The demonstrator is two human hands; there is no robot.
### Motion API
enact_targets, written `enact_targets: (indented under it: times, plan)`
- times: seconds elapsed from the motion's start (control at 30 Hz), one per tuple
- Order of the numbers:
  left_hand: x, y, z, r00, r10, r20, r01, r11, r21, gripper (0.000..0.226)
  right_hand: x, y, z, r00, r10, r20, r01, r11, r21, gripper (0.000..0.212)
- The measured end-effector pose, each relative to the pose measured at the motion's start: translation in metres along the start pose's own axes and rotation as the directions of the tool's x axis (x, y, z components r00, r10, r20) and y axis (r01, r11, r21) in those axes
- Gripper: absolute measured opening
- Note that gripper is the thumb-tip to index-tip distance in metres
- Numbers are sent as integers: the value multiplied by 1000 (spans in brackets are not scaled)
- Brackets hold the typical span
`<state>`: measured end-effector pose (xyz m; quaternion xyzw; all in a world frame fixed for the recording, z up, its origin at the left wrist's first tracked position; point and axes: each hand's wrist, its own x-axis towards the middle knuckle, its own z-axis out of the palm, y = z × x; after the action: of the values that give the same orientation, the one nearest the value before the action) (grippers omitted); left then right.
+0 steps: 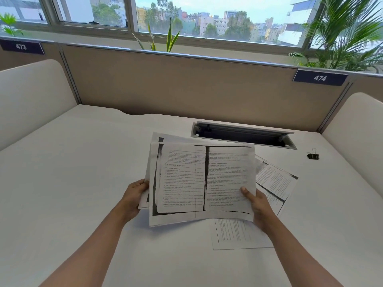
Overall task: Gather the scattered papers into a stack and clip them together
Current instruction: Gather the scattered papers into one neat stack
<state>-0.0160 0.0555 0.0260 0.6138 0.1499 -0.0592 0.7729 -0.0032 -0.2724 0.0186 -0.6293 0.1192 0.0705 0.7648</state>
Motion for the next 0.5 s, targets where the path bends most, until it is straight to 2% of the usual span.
enact_targets:
  times: [0.07, 0.1, 0.13, 0.2, 0.3, 0.4, 0.5]
  plan:
    - [0, -1, -2, 1000, -24, 10, 24, 998, 51, 28, 1, 2, 0, 999, -42, -33, 40, 998, -53, 63]
    - [0, -2, -4, 999, -37, 17, 35, 996, 87, 28, 2, 4, 0, 998, -55, -38, 52, 995, -81, 73]
    - [0, -3, -5, 998, -51, 28, 47, 992, 120, 28, 3, 6, -1, 997, -66, -35, 62, 993, -101, 71]
    - [-1, -5, -6, 996, -81, 45, 72, 984, 160, 30, 6, 10, -4, 998, -50, -28, 47, 992, -120, 50]
    - [-2, -7, -5, 992, -129, 4, 126, 977, 170, 38, 6, 13, -4, 999, 10, -39, -17, 982, -186, 34]
    - [-2, -7, -4, 981, -187, -56, 192, 972, 132, 47, 9, 16, -2, 997, 56, -57, -67, 971, -228, 34]
    - [0, -6, -4, 966, -256, -27, 257, 949, 182, 37, 10, 17, 0, 994, 96, -46, -105, 963, -247, 37]
